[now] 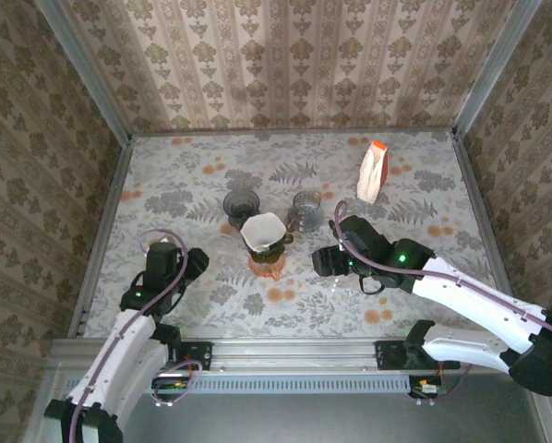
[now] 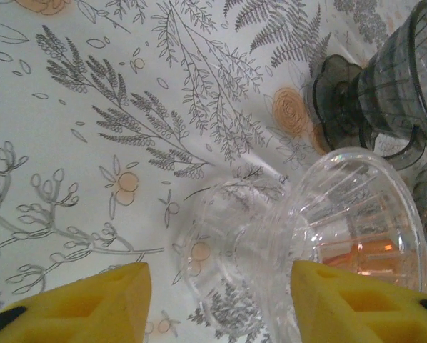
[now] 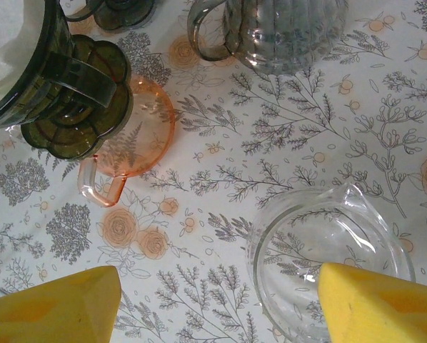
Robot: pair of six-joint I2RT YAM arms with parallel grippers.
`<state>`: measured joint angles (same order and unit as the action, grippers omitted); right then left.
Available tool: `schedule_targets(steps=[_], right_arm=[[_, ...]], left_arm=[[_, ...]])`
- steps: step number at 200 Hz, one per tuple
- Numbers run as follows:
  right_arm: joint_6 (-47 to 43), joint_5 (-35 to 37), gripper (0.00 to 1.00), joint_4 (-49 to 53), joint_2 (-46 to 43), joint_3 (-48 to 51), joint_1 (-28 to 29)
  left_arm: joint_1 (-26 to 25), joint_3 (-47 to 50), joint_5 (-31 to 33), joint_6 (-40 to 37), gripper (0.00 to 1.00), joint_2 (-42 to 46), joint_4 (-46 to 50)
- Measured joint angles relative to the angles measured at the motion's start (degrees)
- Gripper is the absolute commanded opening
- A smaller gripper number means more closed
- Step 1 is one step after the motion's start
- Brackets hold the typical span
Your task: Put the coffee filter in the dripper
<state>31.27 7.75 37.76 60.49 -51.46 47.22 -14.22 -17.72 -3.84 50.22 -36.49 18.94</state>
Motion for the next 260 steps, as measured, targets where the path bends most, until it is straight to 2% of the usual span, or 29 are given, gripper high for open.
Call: schedule_targets(steps=[23, 46, 80, 114, 189, 233, 260], right_arm=[[0.0, 0.04, 0.74, 0.0, 0.0, 0.0, 0.11], [0.02, 0.2, 0.74, 0.0, 0.0, 0.0, 0.2], [0.04, 0.66, 0.74, 0.0, 0.0, 0.0, 0.2], [0.04, 0.81, 0.74, 0.0, 0.0, 0.0, 0.2], [0.39, 2.86, 0.75, 0.02, -0.59, 0.04, 0.2], [1.57, 7.37, 0.75, 0.33, -4.28, 0.55, 0.2], [2.19, 11.69, 0.75, 1.81, -5.18, 0.55, -0.22]], left_arm=[[0.07, 0.07, -1.01, 0.39, 0.31, -3.67, -4.57], [0.07, 0.09, -2.34, 0.72, 0.2, -7.45, -7.96], [0.07, 0.11, -3.34, 0.79, 0.1, -9.53, -9.66], [0.07, 0.09, -3.3, 0.72, 0.0, -7.19, -7.32], [0.07, -5.92, -0.15, -2.45, 0.0, 1.4, 4.7], [0.07, -16.94, 1.51, -7.78, 0.0, 1.88, 10.27], [-0.2, -28.11, -1.11, -11.58, 0.0, -3.04, 11.13]])
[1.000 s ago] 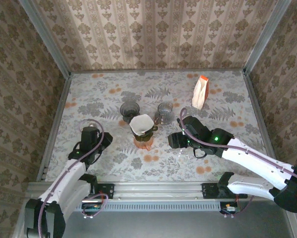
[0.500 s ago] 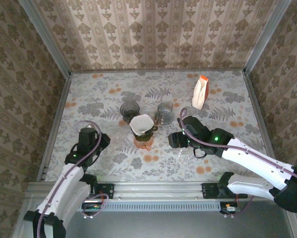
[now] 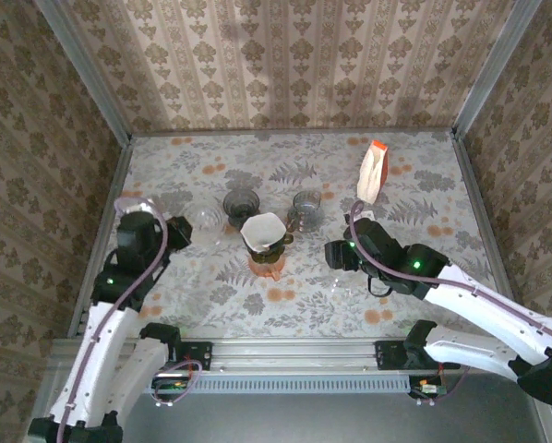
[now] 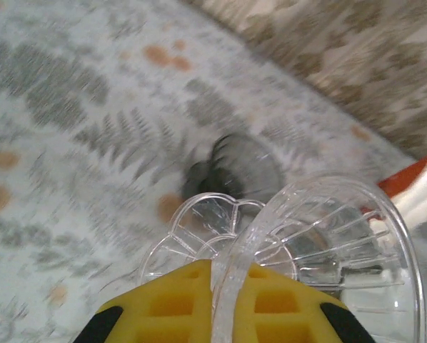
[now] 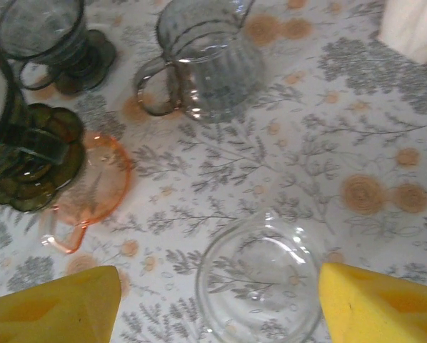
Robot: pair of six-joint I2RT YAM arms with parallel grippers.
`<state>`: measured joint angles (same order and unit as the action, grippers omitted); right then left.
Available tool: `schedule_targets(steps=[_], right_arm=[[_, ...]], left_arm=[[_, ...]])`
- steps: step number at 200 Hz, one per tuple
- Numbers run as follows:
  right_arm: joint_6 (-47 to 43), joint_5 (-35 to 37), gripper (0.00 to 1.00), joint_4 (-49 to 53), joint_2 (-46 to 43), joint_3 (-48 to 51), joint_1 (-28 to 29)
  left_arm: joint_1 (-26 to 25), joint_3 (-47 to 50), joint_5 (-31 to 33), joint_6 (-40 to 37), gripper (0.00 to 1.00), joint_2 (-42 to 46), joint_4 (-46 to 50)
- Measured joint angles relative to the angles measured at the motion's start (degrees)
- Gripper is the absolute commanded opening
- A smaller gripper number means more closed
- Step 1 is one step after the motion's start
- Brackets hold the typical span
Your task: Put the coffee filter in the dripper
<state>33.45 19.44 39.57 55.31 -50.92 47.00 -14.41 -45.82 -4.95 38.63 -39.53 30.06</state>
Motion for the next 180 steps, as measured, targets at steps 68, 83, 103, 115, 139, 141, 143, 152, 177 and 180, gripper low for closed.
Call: schedule_targets(steps=[68, 83, 103, 115, 139, 141, 143, 152, 177, 180], right_arm=[[-0.17, 0.26, 0.75, 1.42, -1.53, 0.02, -17.77], [0.02, -1.97, 0.77, 1.36, -1.6, 0.44, -19.87], [0.24, -6.45, 0.81, 0.83, -1.99, 3.06, -20.13], [0.46, -11.02, 0.82, -0.74, -2.56, 6.67, -20.13], [1.2, -18.56, 0.82, -3.23, -2.27, 12.26, -20.13], [1.29, -19.08, 0.82, -3.5, -2.05, 12.59, -20.13], [1.31, -19.34, 0.82, -3.67, -1.99, 12.7, -20.13], [1.31, -21.11, 0.82, -4.76, -1.07, 13.44, -20.13], [1.16, -24.85, 0.81, -9.18, 2.36, 13.84, -20.13], [1.09, -25.27, 0.81, -9.68, 2.64, 13.86, -20.13]], left_arm=[[-25.44, -24.65, -3.08, -8.09, 0.0, -18.86, 1.22], [-29.79, -26.53, -3.67, -9.03, 0.0, -22.56, 1.22], [-31.39, -26.53, -4.57, -9.4, 0.0, -24.92, 1.73], [-31.58, -26.45, -5.14, -9.4, 0.0, -25.29, 1.7], [-32.15, -26.14, -6.21, -9.35, 0.0, -25.24, 1.64], [-32.17, -26.14, -6.27, -9.35, 0.0, -25.24, 1.64], [-32.2, -26.12, -6.32, -9.35, 0.0, -25.24, 1.64], [-32.44, -26.05, -6.69, -9.33, 0.0, -25.22, 1.64], [-32.44, -26.03, -7.45, -9.31, 0.0, -24.57, 1.64], [-32.44, -26.03, -7.54, -9.33, 0.0, -24.46, 1.64]])
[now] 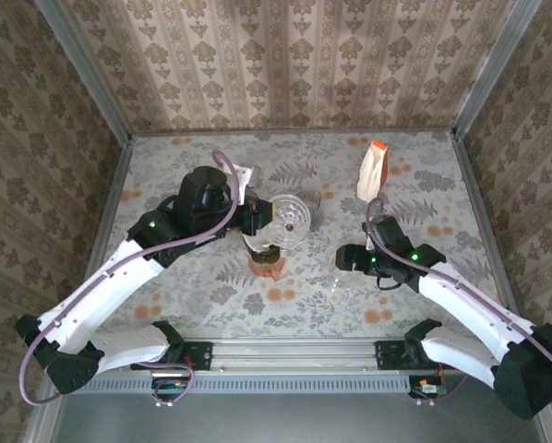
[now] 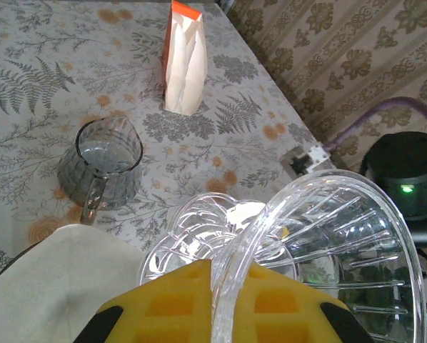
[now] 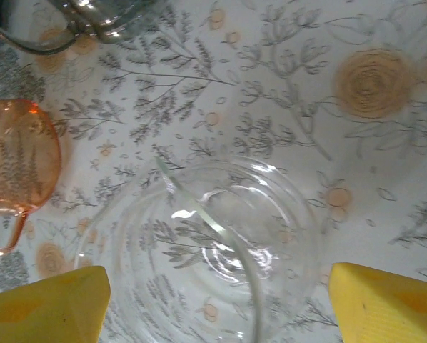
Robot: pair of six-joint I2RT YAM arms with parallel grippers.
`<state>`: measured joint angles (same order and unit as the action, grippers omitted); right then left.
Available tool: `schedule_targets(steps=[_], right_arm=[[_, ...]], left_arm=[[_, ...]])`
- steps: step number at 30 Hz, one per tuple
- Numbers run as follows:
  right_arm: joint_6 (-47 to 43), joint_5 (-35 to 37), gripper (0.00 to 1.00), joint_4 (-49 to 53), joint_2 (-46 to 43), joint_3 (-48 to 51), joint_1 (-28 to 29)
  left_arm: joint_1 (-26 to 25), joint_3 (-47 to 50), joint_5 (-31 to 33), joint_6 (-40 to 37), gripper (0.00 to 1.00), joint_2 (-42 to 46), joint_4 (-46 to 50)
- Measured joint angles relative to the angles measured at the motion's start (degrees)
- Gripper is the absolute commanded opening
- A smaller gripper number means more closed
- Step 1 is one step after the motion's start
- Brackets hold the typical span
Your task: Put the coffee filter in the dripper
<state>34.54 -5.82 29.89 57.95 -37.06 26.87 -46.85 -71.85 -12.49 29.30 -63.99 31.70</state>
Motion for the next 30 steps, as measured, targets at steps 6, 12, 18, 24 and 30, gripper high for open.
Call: schedule_targets(steps=[6, 12, 18, 24, 30], right_arm=[[-1.2, -4.63, 0.79, -5.16, 3.1, 0.02, 0.57], [-1.33, -6.71, 0.79, -7.54, 3.76, 0.02, 4.28], [-0.24, 1.99, 0.8, -3.04, -1.55, 0.0, 2.75], [1.86, 10.58, 0.8, 2.03, -9.81, -0.5, -7.74], [2.14, 15.78, 0.8, 4.79, -13.77, -2.73, -9.01]], left_arm=[[0.0, 0.22, -1.84, 0.48, 0.0, 0.72, -0.28], [0.0, 0.85, -3.54, 0.94, 0.0, -0.31, -0.72], [-1.33, 0.81, -4.79, 1.11, 0.0, -3.19, -1.46], [-6.1, -0.35, -6.19, 1.2, 0.0, -8.87, -1.97], [-9.27, -1.4, -7.98, 2.8, 0.0, -16.9, -4.15]])
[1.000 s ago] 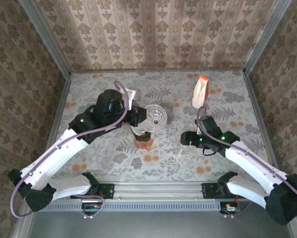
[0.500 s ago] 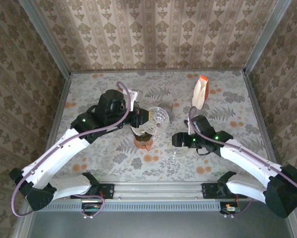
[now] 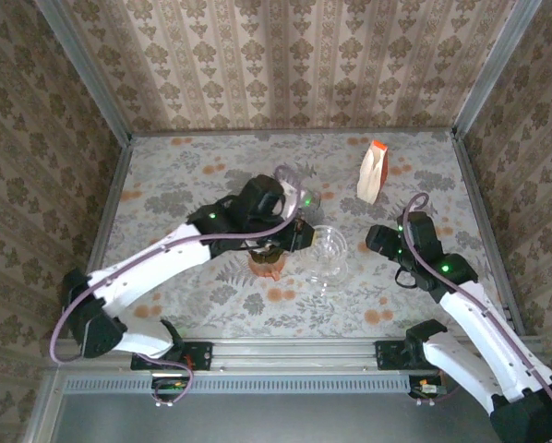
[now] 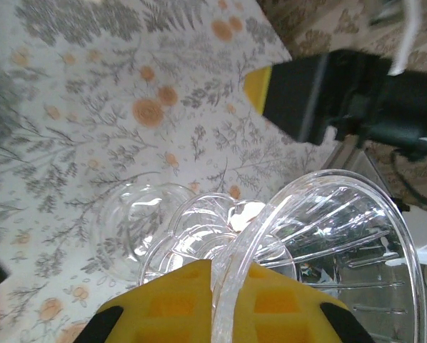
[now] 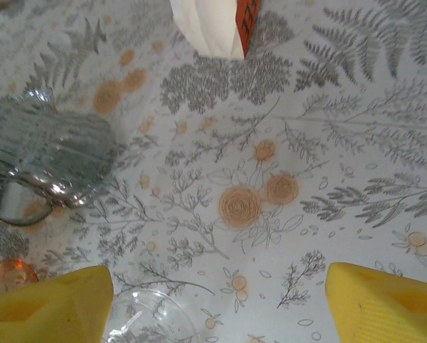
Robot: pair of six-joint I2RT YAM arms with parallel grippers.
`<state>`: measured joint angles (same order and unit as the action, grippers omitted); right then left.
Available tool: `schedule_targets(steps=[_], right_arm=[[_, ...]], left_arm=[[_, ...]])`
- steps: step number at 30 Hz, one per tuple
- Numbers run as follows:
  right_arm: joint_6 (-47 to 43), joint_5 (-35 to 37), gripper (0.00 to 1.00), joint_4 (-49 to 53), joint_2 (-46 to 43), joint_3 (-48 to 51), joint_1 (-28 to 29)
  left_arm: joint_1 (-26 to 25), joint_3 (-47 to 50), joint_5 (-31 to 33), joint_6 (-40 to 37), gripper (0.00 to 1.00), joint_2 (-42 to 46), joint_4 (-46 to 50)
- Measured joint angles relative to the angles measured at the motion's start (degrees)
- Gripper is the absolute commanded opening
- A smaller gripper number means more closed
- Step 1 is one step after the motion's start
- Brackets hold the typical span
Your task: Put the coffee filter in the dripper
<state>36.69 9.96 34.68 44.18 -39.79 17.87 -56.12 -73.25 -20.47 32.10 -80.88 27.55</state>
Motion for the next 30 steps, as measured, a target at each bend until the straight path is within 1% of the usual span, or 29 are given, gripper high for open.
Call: schedule_targets(steps=[4, 13, 23, 30], right_arm=[[0.07, 0.79, 0.8, 0.68, -2.73, -0.02, 0.0], [0.15, 0.76, 0.8, 1.92, -6.27, 0.13, 0.0], [-0.48, -0.07, 0.8, 3.13, -6.88, 0.13, 0.0], [-0.52, -0.11, 0.8, 3.32, -7.37, 0.13, 0.0]], left_arm=[[-1.14, -1.22, -0.37, 0.72, 0.0, -5.46, -0.98], [-1.57, -3.3, 0.52, 0.87, 0.0, -11.74, -2.34], [-1.55, -3.1, 3.13, 0.87, 0.0, -12.87, -4.11], [-1.16, 0.0, 3.61, 1.03, 0.0, -12.85, -5.35]])
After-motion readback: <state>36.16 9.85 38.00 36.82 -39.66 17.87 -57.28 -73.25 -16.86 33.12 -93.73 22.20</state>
